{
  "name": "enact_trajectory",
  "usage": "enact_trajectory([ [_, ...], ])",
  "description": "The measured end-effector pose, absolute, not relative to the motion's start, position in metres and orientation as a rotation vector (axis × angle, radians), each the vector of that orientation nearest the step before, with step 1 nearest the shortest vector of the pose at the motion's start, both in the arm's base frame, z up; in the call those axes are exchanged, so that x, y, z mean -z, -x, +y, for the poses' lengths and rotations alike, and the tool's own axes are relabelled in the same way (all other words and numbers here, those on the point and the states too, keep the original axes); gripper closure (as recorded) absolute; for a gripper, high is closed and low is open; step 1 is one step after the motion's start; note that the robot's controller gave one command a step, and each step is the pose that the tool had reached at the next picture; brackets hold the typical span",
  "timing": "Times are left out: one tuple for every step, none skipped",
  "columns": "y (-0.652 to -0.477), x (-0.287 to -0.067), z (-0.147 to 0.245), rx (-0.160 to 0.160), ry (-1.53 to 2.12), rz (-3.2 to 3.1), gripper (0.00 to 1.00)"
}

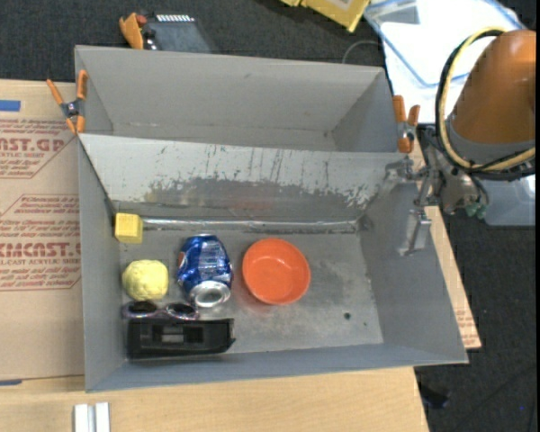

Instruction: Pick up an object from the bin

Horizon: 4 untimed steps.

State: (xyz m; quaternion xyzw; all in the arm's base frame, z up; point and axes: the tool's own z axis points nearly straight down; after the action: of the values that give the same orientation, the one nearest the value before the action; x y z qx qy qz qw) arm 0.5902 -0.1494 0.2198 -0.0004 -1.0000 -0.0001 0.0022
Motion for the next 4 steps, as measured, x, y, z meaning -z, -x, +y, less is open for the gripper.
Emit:
enact_trajectory([
  [-0.592, -0.224, -0.149, -0.002, -0.001, -3.145, 0.00],
  [-0.580, -0.143, -0.092, 0.001, 0.191, -3.142, 0.00],
  [-0.570, -0.134, -0.078, -0.001, 0.375, -3.127, 0.00],
  [-0.569, -0.120, 0.016, 0.001, -0.024, -3.146, 0.00],
])
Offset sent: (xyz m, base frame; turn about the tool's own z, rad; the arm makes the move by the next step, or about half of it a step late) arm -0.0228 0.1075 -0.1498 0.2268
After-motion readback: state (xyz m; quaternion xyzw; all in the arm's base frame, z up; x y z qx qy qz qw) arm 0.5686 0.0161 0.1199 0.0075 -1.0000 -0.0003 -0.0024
